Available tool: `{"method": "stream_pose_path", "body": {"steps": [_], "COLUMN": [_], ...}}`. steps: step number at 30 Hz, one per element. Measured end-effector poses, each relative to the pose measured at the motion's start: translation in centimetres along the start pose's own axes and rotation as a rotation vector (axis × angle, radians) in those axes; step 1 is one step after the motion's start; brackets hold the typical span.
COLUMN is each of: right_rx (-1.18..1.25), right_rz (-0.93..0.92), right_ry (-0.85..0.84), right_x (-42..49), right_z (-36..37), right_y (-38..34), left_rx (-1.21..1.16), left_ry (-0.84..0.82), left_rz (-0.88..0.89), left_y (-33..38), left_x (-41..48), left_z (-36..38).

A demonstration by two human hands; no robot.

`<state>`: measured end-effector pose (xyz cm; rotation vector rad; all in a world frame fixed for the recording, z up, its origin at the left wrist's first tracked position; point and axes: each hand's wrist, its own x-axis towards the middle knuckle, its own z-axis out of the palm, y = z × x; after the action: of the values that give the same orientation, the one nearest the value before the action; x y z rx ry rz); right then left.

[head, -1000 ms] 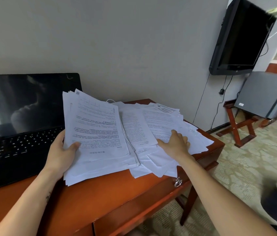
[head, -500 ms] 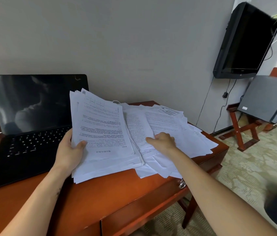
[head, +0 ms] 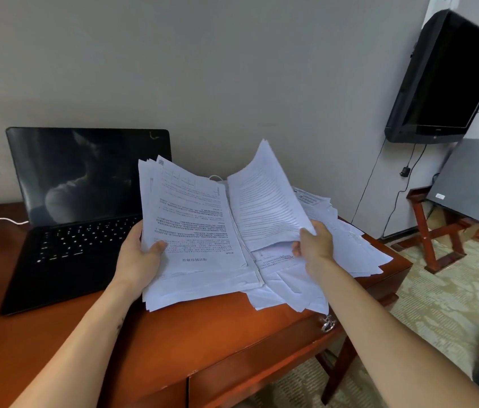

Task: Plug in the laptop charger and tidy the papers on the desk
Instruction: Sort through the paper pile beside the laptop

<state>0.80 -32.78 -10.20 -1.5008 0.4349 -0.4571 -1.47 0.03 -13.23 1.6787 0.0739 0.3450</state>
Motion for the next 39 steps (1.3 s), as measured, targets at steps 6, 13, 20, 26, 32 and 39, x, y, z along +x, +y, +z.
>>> {"method": "stream_pose_path", "body": {"steps": [6, 13, 20, 26, 32, 39], "right_rx": [0.225, 0.246, -0.097, -0.477, -0.665, -0.888], "right_rz": [0.103, 0.119, -0.026, -0.298, -0.424, -0.442], "right_ry": [0.226, 0.112, -0.161, -0.383, -0.461, -0.003], "right_x": [1.5, 0.6, -3.2, -4.4, -4.4, -0.7], "right_z": [-3.2, -4.3, -0.8, 0.2, -1.4, -4.4], "right_y": [0.4, 0.4, 1.0, 3.1, 3.7, 3.0], "left_rx": [0.035, -0.016, -0.072, -0.076, -0.04, 0.07], "left_ry": [0.006, -0.033, -0.199, -0.202, -0.272, -0.183], "left_rz": [0.015, -0.029, -0.082, -0.077, -0.097, 0.047], "left_y": [0.3, 0.5, 0.9, 1.2, 1.0, 0.8], "left_x": [-0.1, -0.6, -1.8, -2.3, -2.0, -1.8], "left_z": [0.2, 0.7, 2.1, 2.5, 2.2, 2.2]}}
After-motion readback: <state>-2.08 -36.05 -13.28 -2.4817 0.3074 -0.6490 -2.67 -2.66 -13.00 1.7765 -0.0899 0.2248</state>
